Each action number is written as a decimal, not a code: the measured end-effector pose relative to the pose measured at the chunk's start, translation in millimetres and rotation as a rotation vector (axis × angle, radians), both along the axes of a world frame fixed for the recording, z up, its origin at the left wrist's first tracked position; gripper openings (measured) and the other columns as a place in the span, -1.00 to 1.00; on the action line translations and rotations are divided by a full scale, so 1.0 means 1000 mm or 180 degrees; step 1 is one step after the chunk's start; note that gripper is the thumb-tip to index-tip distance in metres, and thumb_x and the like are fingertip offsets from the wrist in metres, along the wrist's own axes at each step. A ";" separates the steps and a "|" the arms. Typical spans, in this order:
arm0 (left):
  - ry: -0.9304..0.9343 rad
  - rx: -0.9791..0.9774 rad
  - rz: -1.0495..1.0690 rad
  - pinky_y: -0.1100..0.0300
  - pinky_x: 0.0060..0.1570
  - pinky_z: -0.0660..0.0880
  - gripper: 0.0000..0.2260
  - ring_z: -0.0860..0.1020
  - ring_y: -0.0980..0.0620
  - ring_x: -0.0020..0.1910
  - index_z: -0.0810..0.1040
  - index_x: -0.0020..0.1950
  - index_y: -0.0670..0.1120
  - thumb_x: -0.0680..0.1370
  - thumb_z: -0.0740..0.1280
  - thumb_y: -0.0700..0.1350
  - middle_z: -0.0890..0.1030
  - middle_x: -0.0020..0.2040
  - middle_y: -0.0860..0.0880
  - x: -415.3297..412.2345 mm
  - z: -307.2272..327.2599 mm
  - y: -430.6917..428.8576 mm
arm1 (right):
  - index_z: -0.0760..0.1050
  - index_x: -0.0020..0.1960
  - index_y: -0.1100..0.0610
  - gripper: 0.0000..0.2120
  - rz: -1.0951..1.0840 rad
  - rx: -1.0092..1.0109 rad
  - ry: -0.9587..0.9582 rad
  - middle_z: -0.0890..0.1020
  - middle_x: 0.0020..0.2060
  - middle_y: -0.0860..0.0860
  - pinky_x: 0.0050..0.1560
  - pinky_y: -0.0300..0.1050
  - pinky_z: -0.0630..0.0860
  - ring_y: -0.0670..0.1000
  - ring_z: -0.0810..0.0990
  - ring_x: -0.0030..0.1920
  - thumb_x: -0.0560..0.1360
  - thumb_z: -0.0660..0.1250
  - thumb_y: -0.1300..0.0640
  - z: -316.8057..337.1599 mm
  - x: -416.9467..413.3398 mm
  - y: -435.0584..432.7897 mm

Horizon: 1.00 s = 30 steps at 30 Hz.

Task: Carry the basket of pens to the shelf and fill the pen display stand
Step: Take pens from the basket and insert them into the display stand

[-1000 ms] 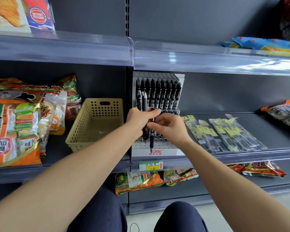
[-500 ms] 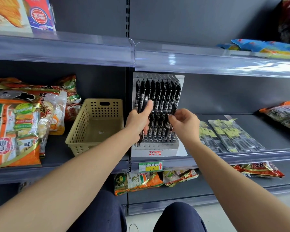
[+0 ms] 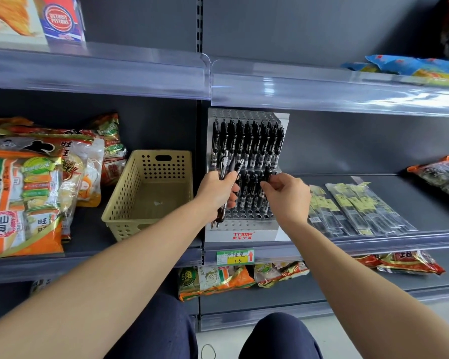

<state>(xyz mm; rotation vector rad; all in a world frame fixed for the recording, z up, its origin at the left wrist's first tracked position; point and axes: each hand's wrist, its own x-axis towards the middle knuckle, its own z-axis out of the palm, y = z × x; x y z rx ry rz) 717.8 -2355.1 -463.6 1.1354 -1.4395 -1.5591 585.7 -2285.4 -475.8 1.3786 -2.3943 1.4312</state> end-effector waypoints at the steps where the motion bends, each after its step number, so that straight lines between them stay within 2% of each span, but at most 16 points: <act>1: 0.0013 0.0018 -0.0006 0.20 -0.45 0.52 -0.68 0.47 0.06 -0.38 0.41 0.29 -0.25 0.62 0.24 -0.08 0.55 -0.18 -0.10 0.000 0.000 0.000 | 0.64 -0.04 0.18 -0.83 -0.0024 0.0028 0.0024 0.65 -0.28 0.00 -0.21 -0.20 0.46 0.01 0.58 -0.25 0.50 0.38 0.08 0.000 0.000 -0.001; 5: 0.0049 0.0055 -0.0028 0.12 -0.31 0.60 -0.73 0.49 0.07 -0.36 0.42 0.24 -0.26 0.62 0.25 -0.13 0.55 -0.19 -0.10 -0.001 0.003 0.002 | 0.63 -0.04 0.17 -0.83 -0.0128 0.0174 0.0128 0.65 -0.27 -0.01 -0.26 -0.22 0.45 0.02 0.58 -0.25 0.50 0.38 0.07 -0.003 -0.001 -0.003; 9: 0.0070 0.0068 0.0000 0.02 -0.22 0.64 -0.73 0.52 0.04 -0.35 0.38 0.26 -0.29 0.62 0.24 -0.17 0.56 -0.17 -0.12 -0.003 0.004 0.002 | 0.62 -0.11 0.13 -0.82 -0.0280 0.0588 0.0260 0.57 -0.37 -0.05 -0.45 -0.31 0.27 0.00 0.52 -0.35 0.49 0.37 0.01 -0.011 -0.003 -0.004; 12: 0.0051 0.0051 -0.0025 -0.10 -0.11 0.63 -0.75 0.57 -0.01 -0.32 0.37 0.24 -0.29 0.62 0.23 -0.18 0.59 -0.17 -0.14 -0.001 0.004 0.003 | 0.59 -0.20 0.11 -0.81 -0.0317 0.0887 0.0244 0.57 -0.42 -0.02 -0.45 -0.29 0.32 0.03 0.52 -0.38 0.49 0.37 0.01 -0.018 -0.003 -0.003; 15: -0.0003 -0.0015 -0.0065 -0.11 -0.08 0.62 -0.76 0.62 -0.04 -0.30 0.40 0.23 -0.29 0.62 0.23 -0.17 0.64 -0.17 -0.14 0.000 0.000 0.002 | 0.52 -0.33 0.09 -0.74 -0.0345 0.1020 0.0219 0.50 -0.52 -0.03 -0.47 -0.29 0.29 0.01 0.47 -0.47 0.49 0.37 0.01 -0.023 -0.005 -0.004; 17: -0.0017 -0.0030 -0.0069 -0.06 -0.10 0.63 -0.74 0.64 -0.05 -0.26 0.40 0.25 -0.28 0.62 0.24 -0.16 0.66 -0.16 -0.14 0.001 0.001 0.001 | 0.53 -0.32 0.10 -0.74 -0.0327 0.1057 0.0214 0.52 -0.50 0.00 -0.45 -0.28 0.31 0.04 0.49 -0.44 0.50 0.37 0.00 -0.023 -0.005 -0.006; 23: 0.0001 0.0062 -0.0089 -0.10 -0.05 0.62 -0.78 0.65 -0.09 -0.14 0.39 0.22 -0.24 0.63 0.24 -0.15 0.67 -0.12 -0.16 0.000 0.001 -0.001 | 0.56 -0.26 0.15 -0.76 -0.0259 0.1240 0.0507 0.60 -0.38 0.08 -0.37 -0.20 0.43 0.14 0.57 -0.32 0.52 0.34 0.03 -0.026 -0.002 -0.009; 27: -0.0038 0.0099 -0.0055 -0.10 -0.06 0.62 -0.61 0.66 -0.08 -0.04 0.30 0.37 -0.26 0.61 0.26 -0.12 0.68 -0.11 -0.13 0.002 0.001 -0.003 | 0.58 -0.18 0.17 -0.77 -0.0254 0.1299 0.0661 0.62 -0.34 0.09 -0.35 -0.19 0.46 0.13 0.57 -0.31 0.54 0.31 0.04 -0.027 -0.002 -0.009; 28: -0.0039 0.0110 -0.0056 -0.11 -0.03 0.61 -0.54 0.64 -0.09 0.01 0.26 0.41 -0.25 0.59 0.29 -0.08 0.67 -0.04 -0.15 0.002 0.001 -0.003 | 0.59 -0.17 0.17 -0.77 -0.0244 0.1299 0.0693 0.62 -0.33 0.09 -0.33 -0.17 0.49 0.13 0.58 -0.30 0.55 0.31 0.04 -0.026 -0.003 -0.010; 30: -0.0109 0.0055 -0.0012 -0.16 0.14 0.52 -0.40 0.55 -0.13 0.20 0.27 0.45 -0.18 0.51 0.36 0.04 0.57 0.23 -0.16 0.001 0.000 -0.003 | 0.59 -0.15 0.16 -0.78 -0.0211 0.1308 0.0701 0.63 -0.31 0.09 -0.30 -0.15 0.53 0.13 0.59 -0.29 0.55 0.30 0.04 -0.026 -0.003 -0.010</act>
